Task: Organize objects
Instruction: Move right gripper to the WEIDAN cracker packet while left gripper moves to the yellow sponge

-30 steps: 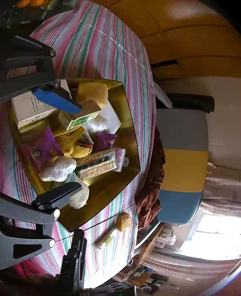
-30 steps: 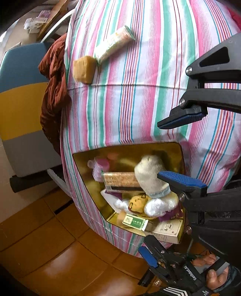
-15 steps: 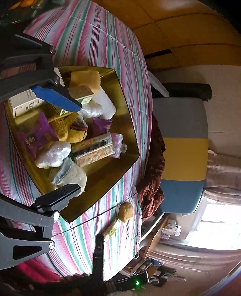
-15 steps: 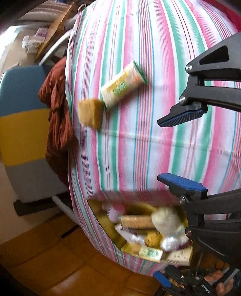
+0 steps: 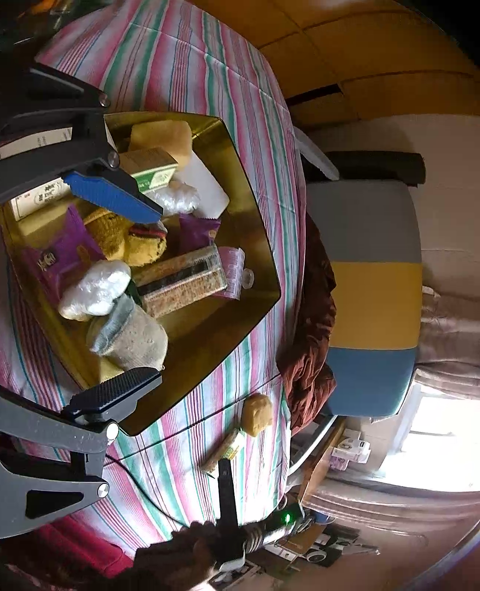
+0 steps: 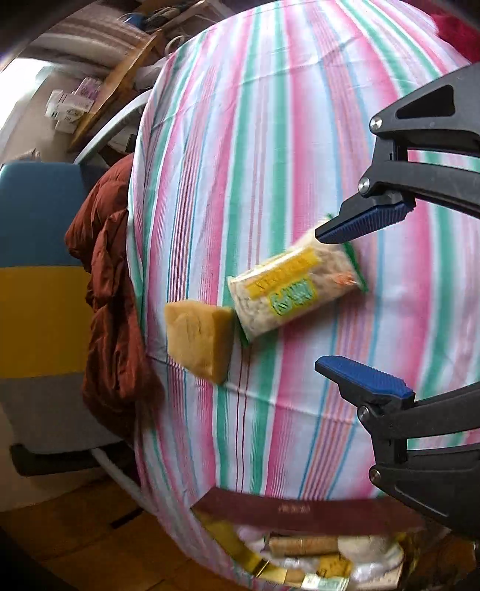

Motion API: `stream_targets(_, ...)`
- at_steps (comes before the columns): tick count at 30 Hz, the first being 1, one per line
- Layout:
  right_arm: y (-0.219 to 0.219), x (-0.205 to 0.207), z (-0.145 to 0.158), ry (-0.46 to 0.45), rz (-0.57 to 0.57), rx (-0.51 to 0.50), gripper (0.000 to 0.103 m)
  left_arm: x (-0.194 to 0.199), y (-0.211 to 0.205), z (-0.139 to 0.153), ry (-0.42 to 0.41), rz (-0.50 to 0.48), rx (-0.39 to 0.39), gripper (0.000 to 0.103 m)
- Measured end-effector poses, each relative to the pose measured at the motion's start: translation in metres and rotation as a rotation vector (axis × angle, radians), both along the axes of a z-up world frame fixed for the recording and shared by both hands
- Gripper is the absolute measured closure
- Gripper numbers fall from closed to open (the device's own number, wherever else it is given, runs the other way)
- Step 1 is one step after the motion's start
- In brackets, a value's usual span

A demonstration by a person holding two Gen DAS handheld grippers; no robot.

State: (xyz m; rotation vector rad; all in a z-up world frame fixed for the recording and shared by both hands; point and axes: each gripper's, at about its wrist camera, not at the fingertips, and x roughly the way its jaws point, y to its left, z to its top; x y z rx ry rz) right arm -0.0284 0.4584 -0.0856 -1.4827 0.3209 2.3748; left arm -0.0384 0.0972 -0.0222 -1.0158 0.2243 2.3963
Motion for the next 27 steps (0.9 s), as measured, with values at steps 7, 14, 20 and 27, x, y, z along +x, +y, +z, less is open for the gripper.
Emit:
stream_targets(7, 0.011, -0.028, -0.03, -0.097, 0.036, 0.022, 0.039, -0.01, 0.02, 0.004, -0.008, -0.024, -0.007, 0.022)
stream_targets(14, 0.011, -0.01, -0.03, -0.118, 0.059, 0.033, 0.055, -0.022, 0.057, 0.011, -0.006, -0.084, -0.012, 0.02)
stream_targets(20, 0.024, 0.021, -0.031, -0.139, -0.042, 0.052, 0.055, -0.036, 0.106, 0.019, -0.049, -0.155, 0.0, 0.019)
stream_targets(27, 0.035, 0.025, -0.031, -0.136, -0.095, 0.017, 0.055, -0.058, 0.175, 0.018, -0.132, -0.196, -0.002, 0.018)
